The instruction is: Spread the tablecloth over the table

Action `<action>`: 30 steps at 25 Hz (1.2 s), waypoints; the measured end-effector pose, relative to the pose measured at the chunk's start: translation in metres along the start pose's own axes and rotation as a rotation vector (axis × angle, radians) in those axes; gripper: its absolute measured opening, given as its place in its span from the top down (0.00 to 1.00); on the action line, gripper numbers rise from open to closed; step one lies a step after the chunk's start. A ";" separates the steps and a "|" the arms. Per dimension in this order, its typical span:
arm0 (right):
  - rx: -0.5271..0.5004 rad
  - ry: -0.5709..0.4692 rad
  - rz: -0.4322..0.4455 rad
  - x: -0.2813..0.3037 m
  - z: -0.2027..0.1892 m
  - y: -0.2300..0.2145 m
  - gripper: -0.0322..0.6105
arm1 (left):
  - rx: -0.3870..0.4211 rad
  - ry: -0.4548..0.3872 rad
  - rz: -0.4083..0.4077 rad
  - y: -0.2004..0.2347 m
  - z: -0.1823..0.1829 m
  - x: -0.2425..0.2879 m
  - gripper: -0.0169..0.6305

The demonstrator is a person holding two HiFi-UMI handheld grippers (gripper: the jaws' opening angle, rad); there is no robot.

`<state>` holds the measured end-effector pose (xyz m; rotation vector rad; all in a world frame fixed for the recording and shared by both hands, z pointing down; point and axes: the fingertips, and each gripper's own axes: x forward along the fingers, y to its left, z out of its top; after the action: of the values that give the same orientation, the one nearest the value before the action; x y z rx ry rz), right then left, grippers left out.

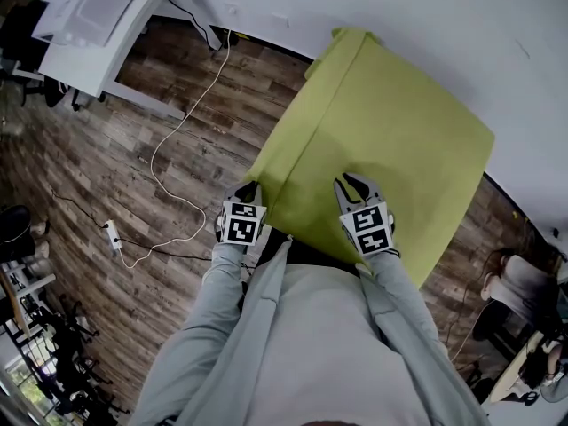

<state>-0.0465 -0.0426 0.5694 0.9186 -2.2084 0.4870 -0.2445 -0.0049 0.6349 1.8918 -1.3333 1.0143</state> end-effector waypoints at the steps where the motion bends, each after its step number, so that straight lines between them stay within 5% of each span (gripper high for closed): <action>1: 0.002 0.001 -0.001 0.000 -0.001 0.000 0.83 | 0.007 -0.006 0.003 0.001 0.000 0.000 0.92; 10: 0.008 0.005 -0.002 0.002 -0.003 0.002 0.84 | 0.069 -0.025 -0.007 0.012 0.009 -0.017 0.93; 14: 0.012 0.018 0.000 0.005 -0.008 0.004 0.84 | 0.036 -0.037 0.017 0.028 0.013 -0.026 0.93; 19: 0.019 0.020 0.001 0.008 -0.009 0.005 0.84 | 0.009 -0.056 0.080 0.065 0.023 -0.030 0.93; 24: 0.022 0.024 -0.005 0.009 -0.010 0.007 0.84 | 0.107 -0.014 0.136 0.104 0.027 -0.025 0.93; 30: 0.029 0.046 -0.023 0.013 -0.015 0.004 0.84 | 0.081 -0.026 0.194 0.169 0.055 -0.015 0.93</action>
<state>-0.0495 -0.0380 0.5885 0.9378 -2.1528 0.5259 -0.3947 -0.0946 0.6012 1.8672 -1.5355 1.1588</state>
